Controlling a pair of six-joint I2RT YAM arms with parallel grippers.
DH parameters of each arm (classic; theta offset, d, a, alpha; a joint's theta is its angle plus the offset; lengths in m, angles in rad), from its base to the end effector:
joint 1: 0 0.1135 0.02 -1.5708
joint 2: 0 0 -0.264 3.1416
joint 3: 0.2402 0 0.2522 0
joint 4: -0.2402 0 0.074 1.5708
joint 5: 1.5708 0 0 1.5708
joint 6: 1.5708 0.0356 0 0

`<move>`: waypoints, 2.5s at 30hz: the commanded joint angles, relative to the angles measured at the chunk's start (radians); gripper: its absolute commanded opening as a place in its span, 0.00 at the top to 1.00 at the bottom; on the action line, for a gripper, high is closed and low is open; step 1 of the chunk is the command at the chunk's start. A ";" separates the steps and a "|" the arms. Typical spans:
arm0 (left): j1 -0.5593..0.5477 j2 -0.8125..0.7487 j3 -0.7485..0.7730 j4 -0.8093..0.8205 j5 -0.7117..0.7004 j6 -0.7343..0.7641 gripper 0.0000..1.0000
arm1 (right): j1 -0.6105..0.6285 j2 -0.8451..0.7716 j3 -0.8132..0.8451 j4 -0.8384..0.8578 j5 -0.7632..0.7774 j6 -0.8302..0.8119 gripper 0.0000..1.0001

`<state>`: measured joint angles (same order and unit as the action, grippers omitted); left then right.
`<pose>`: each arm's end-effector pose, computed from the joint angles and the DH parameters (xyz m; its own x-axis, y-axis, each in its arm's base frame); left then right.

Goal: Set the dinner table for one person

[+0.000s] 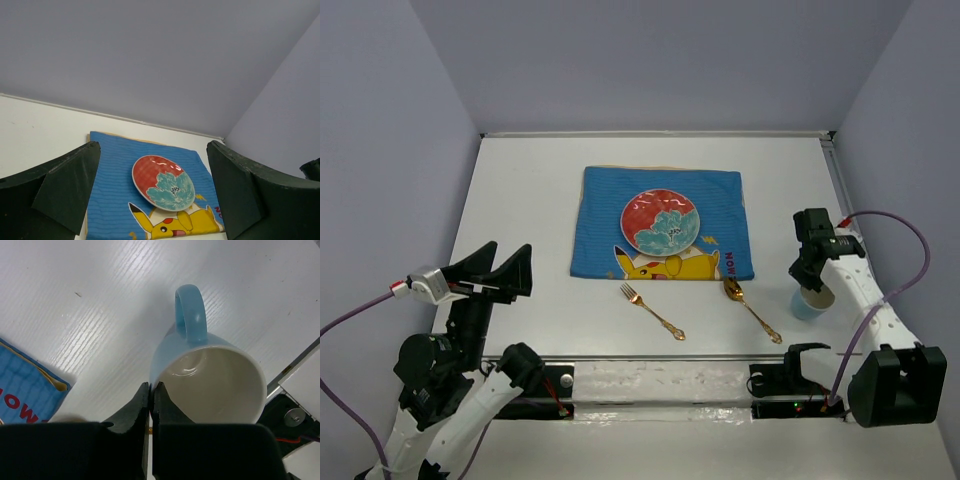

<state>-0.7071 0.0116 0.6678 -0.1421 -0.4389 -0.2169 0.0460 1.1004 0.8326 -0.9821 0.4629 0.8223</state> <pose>0.0144 0.0076 0.3658 0.2991 -0.5118 -0.8054 0.3800 0.8381 -0.3914 0.1864 -0.0073 0.2414 -0.5722 0.6300 -0.5251 0.7623 0.6446 -0.0573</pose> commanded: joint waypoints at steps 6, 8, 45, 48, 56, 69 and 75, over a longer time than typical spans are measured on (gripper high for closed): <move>-0.006 0.016 0.018 0.027 -0.009 0.019 0.01 | -0.009 -0.060 0.221 0.069 0.057 -0.240 1.00; -0.005 0.027 0.015 0.030 -0.003 0.021 0.01 | 0.012 -0.048 0.337 0.109 -0.029 -0.291 1.00; 0.143 0.252 -0.002 0.065 0.109 0.025 0.01 | 0.246 1.151 1.339 0.286 -0.240 -0.844 1.00; 0.146 0.255 -0.002 0.067 0.111 0.025 0.01 | 0.245 1.171 1.343 0.286 -0.263 -0.844 1.00; 0.153 0.261 -0.002 0.067 0.120 0.024 0.01 | 0.245 1.152 1.347 0.286 -0.214 -0.859 0.41; 0.166 0.266 -0.002 0.072 0.129 0.021 0.01 | 0.454 0.683 0.805 0.523 -0.328 -0.664 0.20; 0.164 0.261 -0.002 0.075 0.149 0.019 0.01 | 0.756 0.454 0.358 0.701 -0.415 -0.557 0.35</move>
<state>-0.5476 0.2649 0.6674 -0.1223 -0.3115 -0.2104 0.6353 1.6066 1.3849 -0.4381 0.1337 0.1688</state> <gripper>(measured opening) 0.989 0.691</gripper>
